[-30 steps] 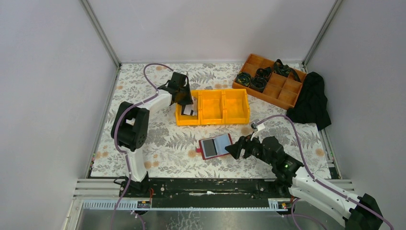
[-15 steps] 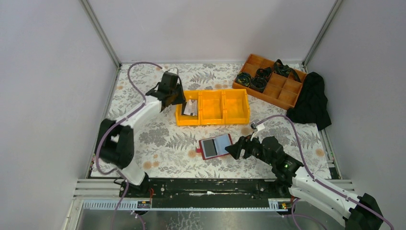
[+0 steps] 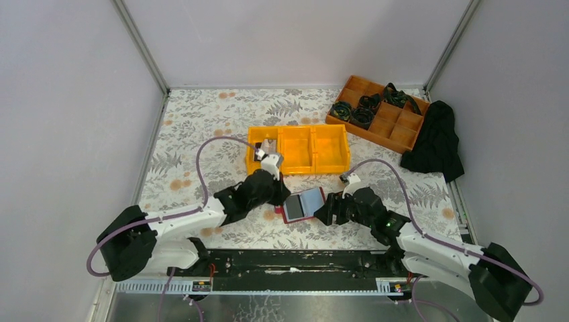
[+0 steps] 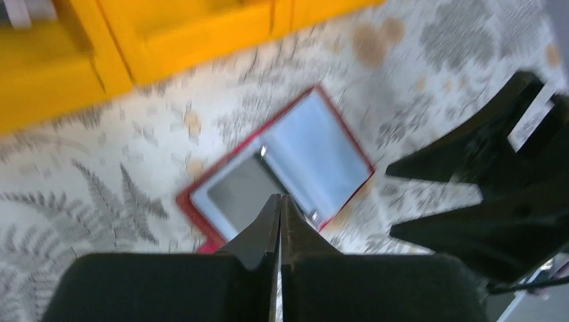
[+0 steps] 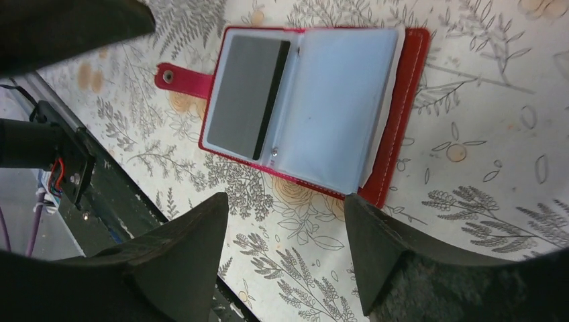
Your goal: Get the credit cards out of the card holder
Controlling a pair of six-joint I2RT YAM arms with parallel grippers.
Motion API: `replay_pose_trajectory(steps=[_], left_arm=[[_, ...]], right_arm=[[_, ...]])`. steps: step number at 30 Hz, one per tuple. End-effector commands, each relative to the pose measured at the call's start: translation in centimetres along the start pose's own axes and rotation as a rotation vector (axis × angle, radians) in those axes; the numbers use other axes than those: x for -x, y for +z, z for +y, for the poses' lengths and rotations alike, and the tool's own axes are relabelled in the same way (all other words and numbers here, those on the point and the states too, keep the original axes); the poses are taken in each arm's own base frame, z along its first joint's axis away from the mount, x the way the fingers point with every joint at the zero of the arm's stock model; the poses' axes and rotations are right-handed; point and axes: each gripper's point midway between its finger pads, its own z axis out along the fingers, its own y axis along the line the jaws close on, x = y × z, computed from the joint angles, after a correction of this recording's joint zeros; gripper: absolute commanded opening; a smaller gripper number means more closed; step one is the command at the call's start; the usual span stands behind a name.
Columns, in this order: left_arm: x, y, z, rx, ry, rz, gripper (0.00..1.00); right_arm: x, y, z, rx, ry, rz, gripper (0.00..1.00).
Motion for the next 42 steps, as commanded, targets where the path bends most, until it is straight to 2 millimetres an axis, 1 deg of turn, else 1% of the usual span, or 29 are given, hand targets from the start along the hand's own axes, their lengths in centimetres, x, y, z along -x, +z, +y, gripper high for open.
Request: replay_pose_trajectory(steps=[1, 3, 5, 9, 10, 11, 14, 17, 21, 23, 27, 35, 38, 42], left_arm=[[-2.3, 0.2, -0.4, -0.047, -0.076, -0.03, 0.0], [-3.5, 0.0, 0.6, -0.018, -0.079, -0.017, 0.0], [-4.2, -0.4, 1.1, -0.018, -0.087, -0.017, 0.0], [-4.8, -0.7, 0.3, -0.092, -0.119, -0.024, 0.0], [-5.0, -0.6, 0.1, -0.111, -0.129, -0.023, 0.0], [-5.8, -0.2, 0.2, -0.113, -0.14, -0.001, 0.0], [-7.2, 0.6, 0.3, -0.125, -0.169, 0.026, 0.0], [-8.7, 1.3, 1.1, -0.106, -0.18, 0.055, 0.0], [-10.3, 2.0, 2.3, -0.065, -0.174, 0.089, 0.0], [-11.0, 2.2, 2.8, -0.048, -0.176, 0.103, 0.0], [-11.6, 2.4, 3.1, -0.044, -0.183, 0.112, 0.0], [-12.4, 2.4, 3.6, -0.032, -0.177, 0.128, 0.0], [-12.4, 2.5, 3.5, -0.036, -0.179, 0.131, 0.0], [-12.7, 2.7, 3.4, -0.044, -0.18, 0.138, 0.0]], right_arm=[[2.5, 1.1, 3.3, 0.125, 0.039, -0.046, 0.71], [3.0, 1.5, 4.0, 0.154, 0.048, -0.055, 0.69], [3.5, 1.8, 4.5, 0.17, 0.045, -0.055, 0.69], [4.1, 2.6, 5.2, 0.191, 0.052, -0.051, 0.67], [4.3, 2.8, 5.6, 0.207, 0.052, -0.055, 0.66], [4.3, 3.0, 5.8, 0.22, 0.059, -0.052, 0.65], [4.4, 3.6, 6.2, 0.247, 0.075, -0.055, 0.62], [4.2, 4.2, 6.1, 0.252, 0.085, -0.051, 0.57], [3.8, 4.9, 5.9, 0.253, 0.093, -0.043, 0.55], [3.5, 5.3, 5.7, 0.25, 0.095, -0.034, 0.55], [3.1, 5.8, 5.1, 0.231, 0.102, -0.022, 0.55], [3.0, 5.9, 2.4, 0.147, 0.131, -0.04, 0.54], [2.6, 6.1, 1.6, 0.112, 0.131, -0.027, 0.54], [1.5, 6.5, 0.4, 0.063, 0.14, 0.0, 0.54]])
